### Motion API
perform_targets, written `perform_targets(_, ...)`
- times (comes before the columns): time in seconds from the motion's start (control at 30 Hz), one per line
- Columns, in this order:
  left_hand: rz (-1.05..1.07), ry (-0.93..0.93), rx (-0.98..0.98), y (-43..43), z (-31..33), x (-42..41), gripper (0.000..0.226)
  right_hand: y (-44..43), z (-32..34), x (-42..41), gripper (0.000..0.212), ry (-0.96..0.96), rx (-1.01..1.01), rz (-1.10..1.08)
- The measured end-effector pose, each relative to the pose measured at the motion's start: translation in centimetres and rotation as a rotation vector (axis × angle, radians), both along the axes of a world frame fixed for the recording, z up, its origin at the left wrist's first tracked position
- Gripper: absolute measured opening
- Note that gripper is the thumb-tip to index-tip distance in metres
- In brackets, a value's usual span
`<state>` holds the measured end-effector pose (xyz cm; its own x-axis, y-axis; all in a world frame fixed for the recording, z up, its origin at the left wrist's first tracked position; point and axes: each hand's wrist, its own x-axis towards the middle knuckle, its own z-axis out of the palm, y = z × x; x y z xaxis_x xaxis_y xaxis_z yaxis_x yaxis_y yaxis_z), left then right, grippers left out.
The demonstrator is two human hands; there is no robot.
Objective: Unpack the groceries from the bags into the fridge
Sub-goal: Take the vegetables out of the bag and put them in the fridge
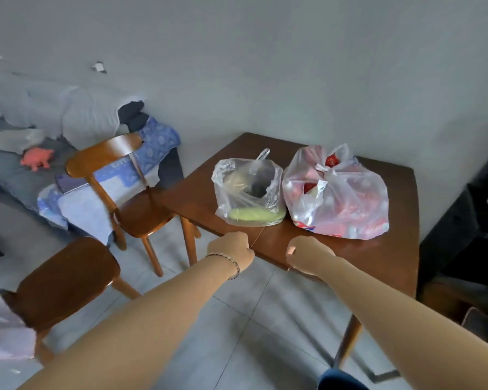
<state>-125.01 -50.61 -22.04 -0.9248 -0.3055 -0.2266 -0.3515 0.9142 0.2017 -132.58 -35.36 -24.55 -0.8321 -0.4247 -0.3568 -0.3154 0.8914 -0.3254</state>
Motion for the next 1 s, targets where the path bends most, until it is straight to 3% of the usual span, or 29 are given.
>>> perform_targets(0.23, -0.088, 0.048, -0.018, -6.4, -2.4, -13.0, 0.025, -5.1, -1.8, -11.7, 0.028, 0.066, -0.076, -0.068)
perform_targets(0.43, -0.078, 0.162, -0.095, -12.5, -6.2, -24.0, 0.028, -12.4, -3.8, -23.2, 0.027, 0.121, -0.176, 0.021)
perform_targets(0.57, 0.007, 0.069, -0.254, -16.3, -8.3, -28.7, 0.028, -17.2, -6.1, -28.4, 0.033, 0.093, -0.234, 0.154)
perform_targets(0.73, 0.290, -0.158, -0.169, -20.0, -10.9, -32.2, 0.037, -22.4, -12.2, -30.8, 0.034, -0.065, 0.008, 0.442)
perform_targets(0.87, 0.438, -0.292, 0.082, -22.6, -13.0, -34.2, 0.048, -24.0, -16.1, -31.0, 0.045, -0.181, 0.208, 0.482)
perform_targets(0.93, 0.377, -0.376, 0.239, -23.5, -13.6, -35.0, 0.053, -24.4, -16.9, -30.8, 0.056, -0.204, 0.288, 0.509)
perform_targets(1.0, 0.214, -0.396, 0.247, -24.2, -13.8, -35.7, 0.056, -24.8, -17.4, -30.7, 0.059, -0.205, 0.354, 0.508)
